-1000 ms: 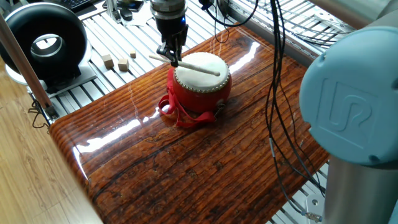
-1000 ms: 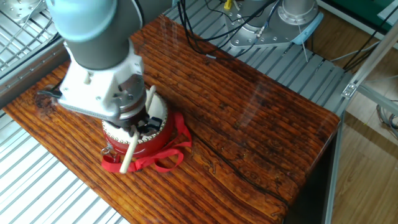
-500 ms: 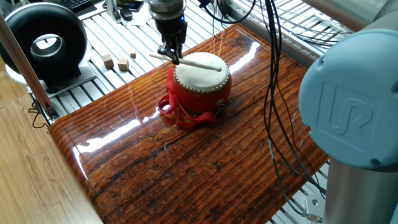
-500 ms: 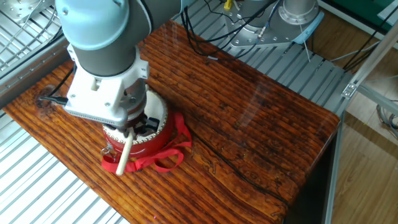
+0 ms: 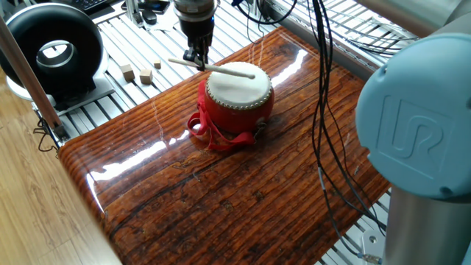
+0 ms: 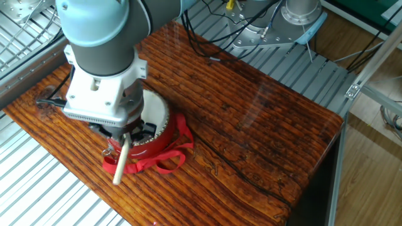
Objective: Play the drum
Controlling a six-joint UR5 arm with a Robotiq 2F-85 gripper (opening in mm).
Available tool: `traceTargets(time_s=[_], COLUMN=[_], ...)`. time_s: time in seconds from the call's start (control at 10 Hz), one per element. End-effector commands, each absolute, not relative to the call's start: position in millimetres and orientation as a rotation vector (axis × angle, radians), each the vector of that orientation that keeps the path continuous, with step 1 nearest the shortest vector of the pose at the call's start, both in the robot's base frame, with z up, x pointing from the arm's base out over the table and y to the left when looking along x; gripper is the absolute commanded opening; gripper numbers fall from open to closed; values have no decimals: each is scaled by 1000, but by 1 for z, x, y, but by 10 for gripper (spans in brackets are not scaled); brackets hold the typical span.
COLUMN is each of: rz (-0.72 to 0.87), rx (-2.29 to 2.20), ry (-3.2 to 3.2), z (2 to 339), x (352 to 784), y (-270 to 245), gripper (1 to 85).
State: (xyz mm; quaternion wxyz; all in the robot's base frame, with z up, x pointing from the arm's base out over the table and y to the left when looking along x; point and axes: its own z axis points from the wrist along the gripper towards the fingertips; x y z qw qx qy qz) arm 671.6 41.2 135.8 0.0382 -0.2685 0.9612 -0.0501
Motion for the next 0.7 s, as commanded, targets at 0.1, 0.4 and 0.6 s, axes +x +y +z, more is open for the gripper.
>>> traceTargets(time_s=[0.1,0.4,0.6], rz=[-188,-149,-115], rx=[-841,-811,-803], ry=[2699,2610,2753], z=[140,141,130], x=[736,761,727], y=[42,49,46], gripper=[10,10,10])
